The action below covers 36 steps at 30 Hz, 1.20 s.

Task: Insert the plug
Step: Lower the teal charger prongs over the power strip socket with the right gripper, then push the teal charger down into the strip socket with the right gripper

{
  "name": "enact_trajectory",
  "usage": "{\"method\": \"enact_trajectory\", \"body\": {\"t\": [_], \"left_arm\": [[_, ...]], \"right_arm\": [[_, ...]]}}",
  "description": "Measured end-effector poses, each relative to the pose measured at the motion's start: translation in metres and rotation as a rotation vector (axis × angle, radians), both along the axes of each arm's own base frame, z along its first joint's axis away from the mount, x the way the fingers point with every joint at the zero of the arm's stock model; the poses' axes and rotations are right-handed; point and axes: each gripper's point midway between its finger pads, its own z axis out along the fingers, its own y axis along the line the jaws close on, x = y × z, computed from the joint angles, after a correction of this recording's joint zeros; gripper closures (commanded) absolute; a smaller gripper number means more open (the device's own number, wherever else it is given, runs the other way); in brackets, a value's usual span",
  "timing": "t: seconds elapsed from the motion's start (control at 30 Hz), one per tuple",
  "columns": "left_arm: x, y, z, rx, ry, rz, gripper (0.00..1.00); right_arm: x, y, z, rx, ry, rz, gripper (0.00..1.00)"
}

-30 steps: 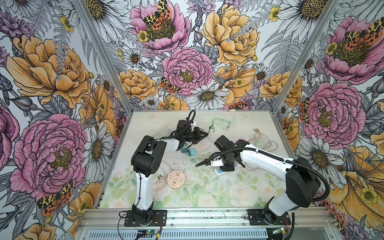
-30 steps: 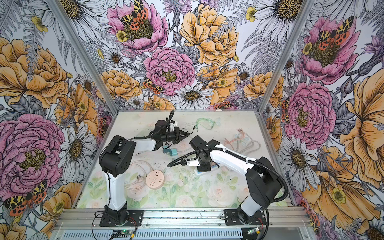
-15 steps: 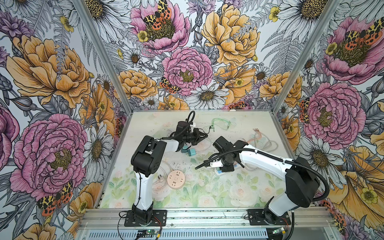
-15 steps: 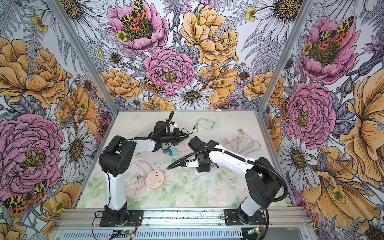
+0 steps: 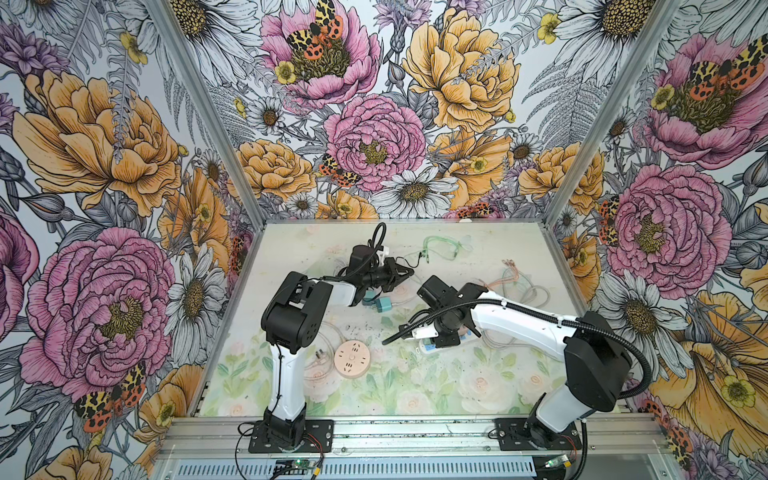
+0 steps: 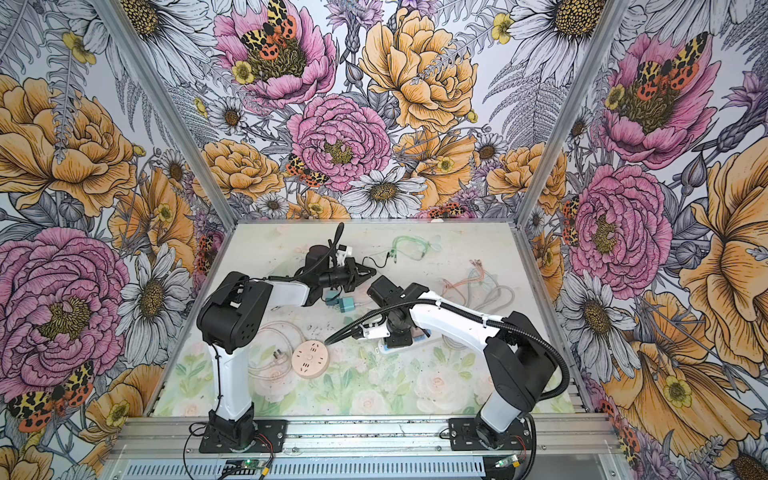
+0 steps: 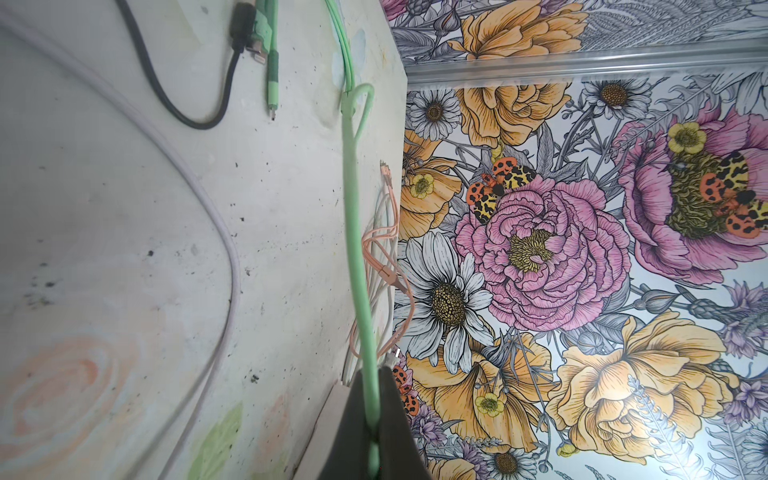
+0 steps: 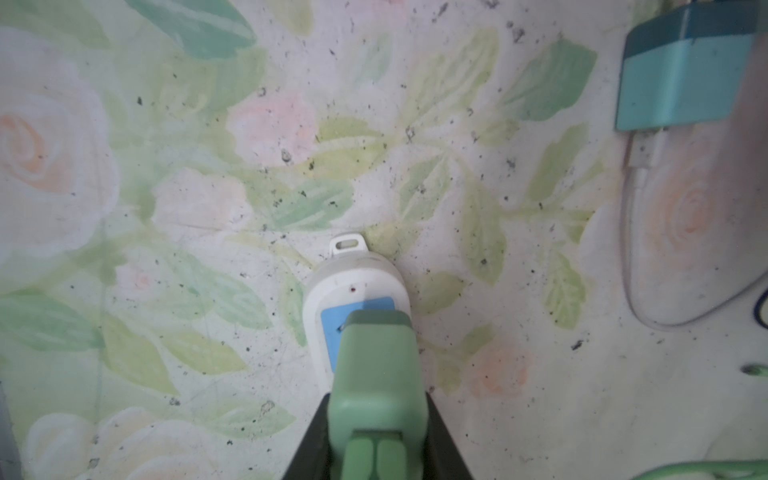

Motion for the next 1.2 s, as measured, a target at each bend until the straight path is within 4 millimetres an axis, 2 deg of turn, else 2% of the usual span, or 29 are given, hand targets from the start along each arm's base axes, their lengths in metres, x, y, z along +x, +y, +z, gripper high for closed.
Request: {"method": "enact_trajectory", "body": {"t": [0.1, 0.23, 0.67, 0.77, 0.87, 1.2], "left_arm": [[-0.002, 0.003, -0.004, 0.001, 0.003, 0.005, 0.96], [-0.002, 0.008, -0.007, 0.004, 0.012, 0.01, 0.92], [-0.004, 0.009, 0.003, -0.017, -0.006, -0.016, 0.87], [-0.005, 0.008, 0.003, -0.019, -0.007, -0.018, 0.87], [-0.005, 0.008, 0.004, -0.019, -0.009, -0.018, 0.87], [-0.006, 0.006, 0.007, -0.021, -0.015, -0.023, 0.88]], "right_arm": [[-0.006, 0.006, -0.008, -0.008, 0.028, 0.017, 1.0], [-0.006, 0.006, -0.01, -0.015, 0.032, 0.021, 1.0], [-0.003, 0.006, -0.011, -0.048, 0.038, 0.045, 1.0], [-0.003, 0.006, -0.01, -0.049, 0.039, 0.044, 0.88], [-0.002, 0.006, -0.01, -0.055, 0.04, 0.038, 0.81], [-0.001, 0.005, -0.01, -0.057, 0.037, 0.02, 0.77]]}}
